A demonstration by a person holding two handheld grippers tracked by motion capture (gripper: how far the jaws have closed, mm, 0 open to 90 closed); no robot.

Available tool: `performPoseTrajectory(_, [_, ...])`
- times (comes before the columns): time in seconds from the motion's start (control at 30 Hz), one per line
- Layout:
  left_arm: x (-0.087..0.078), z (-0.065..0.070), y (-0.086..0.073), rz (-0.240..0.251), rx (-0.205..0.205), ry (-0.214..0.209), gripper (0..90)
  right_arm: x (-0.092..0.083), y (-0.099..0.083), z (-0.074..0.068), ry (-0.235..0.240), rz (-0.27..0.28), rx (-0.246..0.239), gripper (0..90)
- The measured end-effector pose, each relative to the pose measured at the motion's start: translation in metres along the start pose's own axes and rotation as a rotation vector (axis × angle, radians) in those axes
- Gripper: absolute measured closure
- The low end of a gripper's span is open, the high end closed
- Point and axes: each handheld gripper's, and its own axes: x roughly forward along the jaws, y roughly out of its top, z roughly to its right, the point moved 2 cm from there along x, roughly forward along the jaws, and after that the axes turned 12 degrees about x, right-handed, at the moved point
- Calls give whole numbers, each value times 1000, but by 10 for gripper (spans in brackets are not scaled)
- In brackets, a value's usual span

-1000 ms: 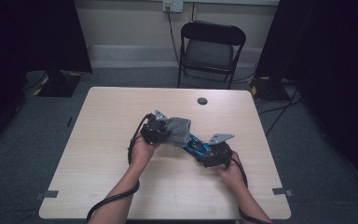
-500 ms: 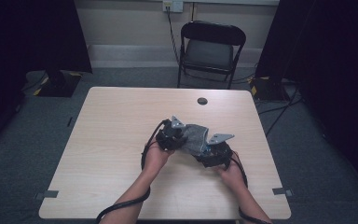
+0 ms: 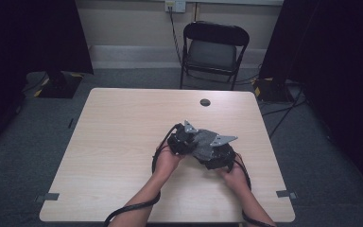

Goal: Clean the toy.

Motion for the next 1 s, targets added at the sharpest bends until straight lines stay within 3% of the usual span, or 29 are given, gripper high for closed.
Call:
performPoseTrajectory(0.4, [16, 9, -2, -25, 18, -16, 778, 0, 0, 0, 0, -1, 1, 238])
performPoseTrajectory(1.0, [19, 7, -4, -49, 54, 22, 777, 0, 0, 0, 0, -1, 1, 238])
